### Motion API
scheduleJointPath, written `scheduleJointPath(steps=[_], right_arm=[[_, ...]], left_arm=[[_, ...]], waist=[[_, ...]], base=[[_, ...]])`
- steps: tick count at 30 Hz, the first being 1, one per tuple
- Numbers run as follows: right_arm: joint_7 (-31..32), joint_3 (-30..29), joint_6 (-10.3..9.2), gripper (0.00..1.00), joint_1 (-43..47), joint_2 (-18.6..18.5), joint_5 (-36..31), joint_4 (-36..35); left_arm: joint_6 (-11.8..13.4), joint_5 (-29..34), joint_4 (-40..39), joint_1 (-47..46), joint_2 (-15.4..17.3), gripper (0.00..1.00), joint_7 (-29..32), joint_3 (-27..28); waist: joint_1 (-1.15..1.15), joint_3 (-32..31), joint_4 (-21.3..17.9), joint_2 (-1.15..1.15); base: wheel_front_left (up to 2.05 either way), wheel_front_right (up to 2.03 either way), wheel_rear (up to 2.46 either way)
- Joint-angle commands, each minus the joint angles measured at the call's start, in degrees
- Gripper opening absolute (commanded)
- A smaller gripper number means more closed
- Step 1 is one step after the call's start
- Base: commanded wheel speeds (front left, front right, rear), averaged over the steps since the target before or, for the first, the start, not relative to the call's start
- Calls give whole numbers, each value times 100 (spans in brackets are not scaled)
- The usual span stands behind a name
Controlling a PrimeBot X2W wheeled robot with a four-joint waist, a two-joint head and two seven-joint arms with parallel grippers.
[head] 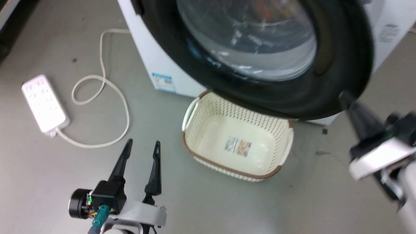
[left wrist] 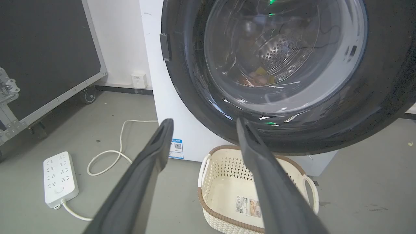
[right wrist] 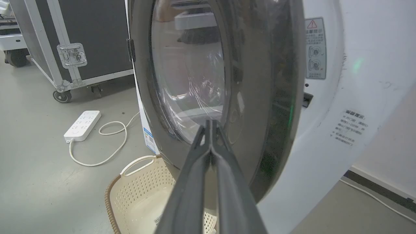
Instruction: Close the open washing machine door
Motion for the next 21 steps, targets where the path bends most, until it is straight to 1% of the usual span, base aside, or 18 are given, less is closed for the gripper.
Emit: scheduleJointPath(steps=[1, 3, 4, 5, 6, 7, 8, 9, 10, 12, 13, 15, 16, 18, 20, 21], right_arm=[[-24, 72, 3, 0, -359, -156, 290, 190], [-24, 154, 3, 0, -720, -260, 712, 430], [-24, 154, 3, 0, -720, -260, 712, 430], [-23, 236, 3, 0, -1061, -367, 1112, 666], [-17, 270, 3, 0, -1220, -397, 1351, 774], [-17, 270, 3, 0, -1220, -397, 1351, 774], [12, 350, 3, 0, -1537, -496, 1765, 958], [12, 350, 3, 0, -1537, -496, 1765, 958], [55, 462, 3, 0, -1830, -620, 2046, 1130], [80, 499, 3, 0, -1972, -674, 2164, 1228], [139, 550, 3, 0, -2257, -751, 2372, 1462], [167, 563, 3, 0, -2388, -774, 2477, 1575], [215, 592, 3, 0, -2637, -832, 2619, 1803], [231, 611, 3, 0, -2754, -858, 2661, 1921], [248, 620, 3, 0, -2977, -887, 2739, 2186], [241, 602, 3, 0, -3169, -884, 2796, 2454]], left_arm=[[32, -24, -44, -135, 0, 100, -26, -17], [55, -24, -67, -195, 0, 100, -26, -45], [55, -24, -67, -195, 0, 100, -26, -45], [81, -30, -89, -249, -1, 100, -26, -86], [100, -39, -101, -271, -1, 100, -26, -106], [100, -39, -101, -271, -1, 100, -26, -106], [134, -67, -108, -311, -1, 100, -26, -152], [134, -67, -108, -311, -1, 100, -26, -152], [150, -85, -101, -362, -1, 100, -26, -204], [165, -94, -106, -387, -1, 100, -26, -237], [204, -110, -119, -432, -1, 100, -26, -309], [226, -118, -126, -453, -1, 100, -26, -341], [267, -133, -135, -491, -1, 100, -26, -404], [286, -138, -139, -509, -1, 100, -26, -432], [312, -146, -135, -538, -1, 100, -26, -479], [332, -151, -130, -563, -1, 100, -26, -512]], waist=[[-2, 259, 200, 0], [-2, 360, 254, 0], [-2, 360, 254, 0], [-2, 454, 304, 0], [-2, 499, 326, 0], [-2, 499, 326, 0], [-2, 588, 368, 0], [-2, 588, 368, 0], [-2, 676, 402, 0], [-2, 718, 417, 0], [-2, 796, 445, 0], [-2, 831, 455, 0], [-2, 893, 473, 0], [-2, 917, 479, 0], [-2, 952, 490, 0], [-2, 977, 496, 0]], base=[[0, 0, 0], [0, 0, 0], [0, 0, 0], [0, 0, 0], [0, 0, 0], [0, 0, 0], [0, 0, 0], [0, 0, 0], [0, 0, 0], [0, 0, 0], [0, 0, 0], [0, 0, 0], [0, 0, 0], [0, 0, 0], [0, 0, 0], [0, 0, 0]])
